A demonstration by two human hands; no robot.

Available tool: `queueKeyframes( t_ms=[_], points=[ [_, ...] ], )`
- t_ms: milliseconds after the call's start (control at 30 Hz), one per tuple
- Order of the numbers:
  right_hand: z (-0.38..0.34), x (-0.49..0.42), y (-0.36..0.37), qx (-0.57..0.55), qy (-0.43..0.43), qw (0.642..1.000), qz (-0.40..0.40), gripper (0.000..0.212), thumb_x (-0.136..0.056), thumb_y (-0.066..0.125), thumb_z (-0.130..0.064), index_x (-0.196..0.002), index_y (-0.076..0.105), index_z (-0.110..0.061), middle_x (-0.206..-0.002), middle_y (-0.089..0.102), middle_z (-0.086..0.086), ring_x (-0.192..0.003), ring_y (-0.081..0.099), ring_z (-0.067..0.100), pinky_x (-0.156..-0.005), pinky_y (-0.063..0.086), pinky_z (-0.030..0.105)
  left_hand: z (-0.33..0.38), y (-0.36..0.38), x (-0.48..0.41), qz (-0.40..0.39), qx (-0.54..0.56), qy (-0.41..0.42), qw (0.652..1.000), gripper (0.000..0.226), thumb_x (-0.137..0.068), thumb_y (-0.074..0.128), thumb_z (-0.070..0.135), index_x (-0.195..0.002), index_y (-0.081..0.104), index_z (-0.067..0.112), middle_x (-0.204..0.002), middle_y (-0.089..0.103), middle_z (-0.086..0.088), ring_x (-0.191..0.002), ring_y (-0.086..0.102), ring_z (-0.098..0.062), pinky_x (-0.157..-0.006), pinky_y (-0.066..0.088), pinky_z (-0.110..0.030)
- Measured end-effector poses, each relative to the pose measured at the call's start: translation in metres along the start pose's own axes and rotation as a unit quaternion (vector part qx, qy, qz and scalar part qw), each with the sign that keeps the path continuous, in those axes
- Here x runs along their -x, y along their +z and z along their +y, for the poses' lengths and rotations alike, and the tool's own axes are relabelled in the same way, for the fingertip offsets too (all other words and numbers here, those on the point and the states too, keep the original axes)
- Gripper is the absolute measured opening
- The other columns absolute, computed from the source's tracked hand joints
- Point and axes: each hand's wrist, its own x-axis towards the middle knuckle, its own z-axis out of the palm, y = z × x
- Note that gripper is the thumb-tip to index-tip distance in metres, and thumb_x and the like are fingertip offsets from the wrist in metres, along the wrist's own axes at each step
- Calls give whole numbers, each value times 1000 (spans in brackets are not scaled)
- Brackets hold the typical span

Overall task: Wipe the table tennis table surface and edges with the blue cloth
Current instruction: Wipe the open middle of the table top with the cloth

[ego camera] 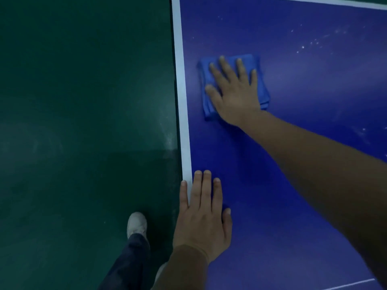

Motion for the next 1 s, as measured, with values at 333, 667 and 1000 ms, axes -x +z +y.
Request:
queueKeyframes(
  t_ms=[333, 667, 1000],
  points=[
    [-33, 72, 11, 33, -213, 976, -14, 59, -103, 21, -55, -156, 30, -31, -166, 23, -2, -153, 15, 35, -118, 10, 64, -2, -4, -1, -13, 36, 3, 999, 66, -94, 42, 45, -146, 47, 4, -158, 36, -19, -150, 27, -34, -120, 13, -57],
    [-27, 92, 10, 32, -137, 990, -18, 61, -104, 15, -55, -158, 26, -28, -167, 19, -2, -154, 9, 33, -120, 8, 63, -6, -3, -1, -8, 59, 8, 998, 65, -97, 43, 44, -148, 45, 4, -161, 31, -18, -152, 23, -33, -123, 5, -55],
    [-31, -52, -5, -29, 111, 993, -11, 61, -103, 14, -60, -159, 9, -39, -168, 1, -11, -155, -6, 29, -121, -4, 61, -15, -27, 0, -42, 64, 24, 997, 67, -87, 48, 45, -142, 55, 7, -156, 40, -16, -146, 36, -33, -113, 22, -51]
  ],
)
